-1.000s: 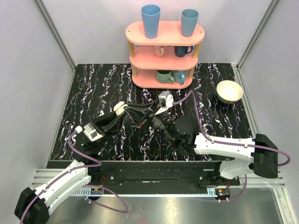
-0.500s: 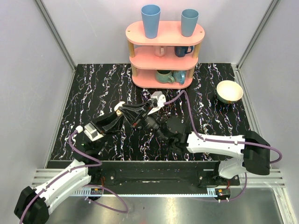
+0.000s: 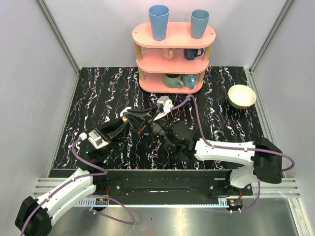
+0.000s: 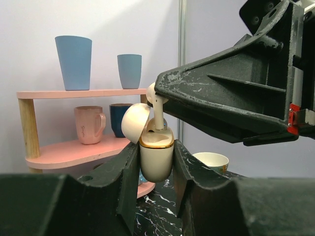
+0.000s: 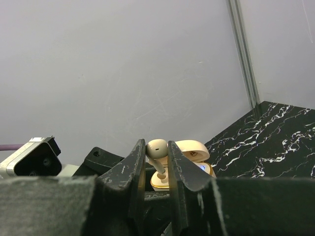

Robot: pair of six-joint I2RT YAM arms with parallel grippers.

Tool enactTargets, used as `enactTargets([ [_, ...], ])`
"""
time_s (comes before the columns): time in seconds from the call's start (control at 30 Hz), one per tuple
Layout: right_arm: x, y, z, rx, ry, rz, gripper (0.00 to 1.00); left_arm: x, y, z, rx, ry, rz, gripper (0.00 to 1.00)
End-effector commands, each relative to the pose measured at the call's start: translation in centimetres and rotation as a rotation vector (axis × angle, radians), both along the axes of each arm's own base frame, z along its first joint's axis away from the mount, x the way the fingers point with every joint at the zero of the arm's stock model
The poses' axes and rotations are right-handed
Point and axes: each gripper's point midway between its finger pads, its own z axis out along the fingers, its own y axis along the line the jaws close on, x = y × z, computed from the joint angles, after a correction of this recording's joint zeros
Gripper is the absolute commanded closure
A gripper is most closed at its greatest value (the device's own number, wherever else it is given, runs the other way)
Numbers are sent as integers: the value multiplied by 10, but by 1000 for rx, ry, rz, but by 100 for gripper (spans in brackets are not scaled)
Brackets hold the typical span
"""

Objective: Insert the wireless bluetooth earbuds into the charging case
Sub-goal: Insert the left earbud into the left side groove of the charging case.

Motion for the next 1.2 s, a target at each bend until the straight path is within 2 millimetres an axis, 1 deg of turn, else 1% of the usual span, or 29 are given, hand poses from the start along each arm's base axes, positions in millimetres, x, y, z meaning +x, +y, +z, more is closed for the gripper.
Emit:
enactTargets([
  [0.0, -7, 1, 25, 65, -34, 10, 86, -11, 5, 24, -58, -74, -17, 100],
  [0.4, -8, 7, 17, 49, -29, 16, 87, -9, 7, 30, -92, -68, -10, 100],
  [0.7, -2, 5, 13, 31, -33, -17, 87, -16, 15, 39, -137, -97, -5, 100],
  [1.17, -2, 11, 9, 31, -24, -8, 87, -24, 17, 46, -166, -130, -30, 100],
])
